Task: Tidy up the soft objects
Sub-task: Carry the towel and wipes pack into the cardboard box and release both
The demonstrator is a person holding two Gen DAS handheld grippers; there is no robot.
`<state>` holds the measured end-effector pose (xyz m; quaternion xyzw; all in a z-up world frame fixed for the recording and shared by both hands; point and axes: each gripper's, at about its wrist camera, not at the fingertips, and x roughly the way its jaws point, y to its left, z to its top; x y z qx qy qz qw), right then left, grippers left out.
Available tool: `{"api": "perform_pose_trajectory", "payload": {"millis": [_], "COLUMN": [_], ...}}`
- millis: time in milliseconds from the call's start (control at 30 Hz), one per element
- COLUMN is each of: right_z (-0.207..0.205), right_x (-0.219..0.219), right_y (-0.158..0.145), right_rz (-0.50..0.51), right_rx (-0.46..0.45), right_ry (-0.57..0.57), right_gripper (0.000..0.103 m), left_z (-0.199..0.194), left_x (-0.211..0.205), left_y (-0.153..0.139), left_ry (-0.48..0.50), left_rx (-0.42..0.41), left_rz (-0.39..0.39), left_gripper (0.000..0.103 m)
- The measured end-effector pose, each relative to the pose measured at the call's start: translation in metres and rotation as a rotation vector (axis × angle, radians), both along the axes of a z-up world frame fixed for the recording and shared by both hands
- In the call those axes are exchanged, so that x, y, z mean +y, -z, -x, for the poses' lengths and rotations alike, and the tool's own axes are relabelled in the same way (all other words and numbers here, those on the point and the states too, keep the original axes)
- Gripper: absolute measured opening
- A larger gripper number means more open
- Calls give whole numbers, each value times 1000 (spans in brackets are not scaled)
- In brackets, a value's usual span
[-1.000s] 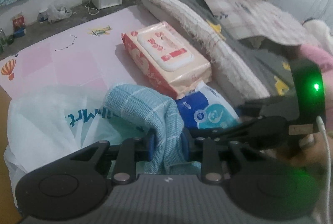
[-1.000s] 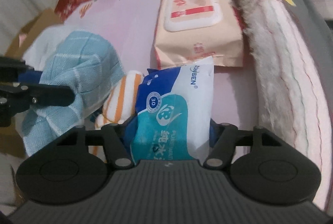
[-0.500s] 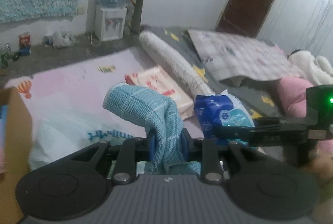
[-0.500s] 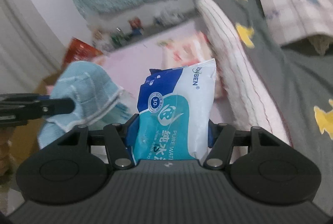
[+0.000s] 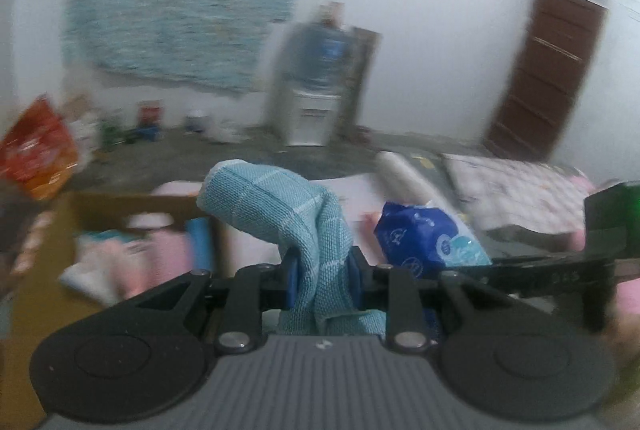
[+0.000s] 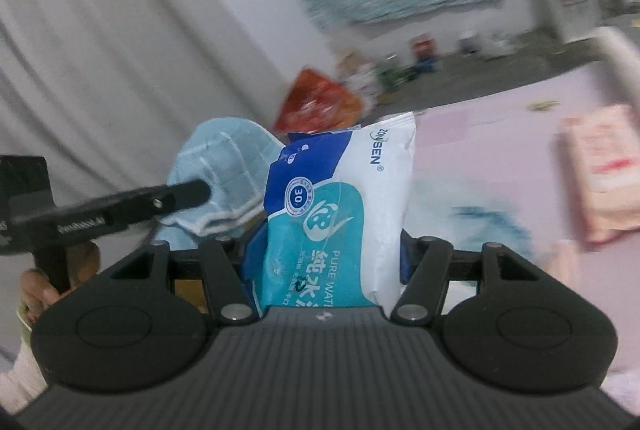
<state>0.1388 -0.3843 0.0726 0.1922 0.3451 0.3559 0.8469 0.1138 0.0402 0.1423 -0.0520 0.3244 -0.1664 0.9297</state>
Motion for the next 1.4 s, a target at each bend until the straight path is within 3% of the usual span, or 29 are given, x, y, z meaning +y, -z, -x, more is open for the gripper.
{"api": "perform_pose_trajectory", "payload": {"millis": [167, 267, 433, 567, 800, 1000, 1067, 1167, 1267, 1400], "right_z": [-15, -25, -45, -60, -89, -103, -105, -109, -111, -114], "right_x": [98, 160, 248, 290, 306, 308, 309, 309, 309, 304], "right_y": [-6, -1, 28, 56, 94, 124, 134, 146, 150, 156], "right_rz": [23, 71, 178, 252, 266, 218, 184, 139, 120, 82], "right_rx": [57, 111, 205, 265, 378, 455, 482, 514, 533, 559], "right_ry": [-124, -149, -141, -118, -77, -36, -13, 12, 26, 58], "right_gripper": [59, 59, 59, 59, 59, 60, 61, 61, 61, 58], "left_z": [10, 6, -25, -53, -72, -79, -83, -85, -85, -84], "left_x": [69, 101, 134, 160, 166, 158, 156, 156, 159, 161], "left_y": [14, 27, 62, 92, 125, 148, 153, 159, 158, 152], "left_ry": [-128, -174, -235, -224, -152, -119, -120, -131, -140, -150], "left_rx": [36, 52, 119, 214, 283, 328, 328, 307, 296, 286], "left_rz": [-19, -101, -264, -293, -346, -419, -447, -485, -478, -473], "left_gripper": [26, 26, 26, 26, 27, 28, 35, 37, 46, 48]}}
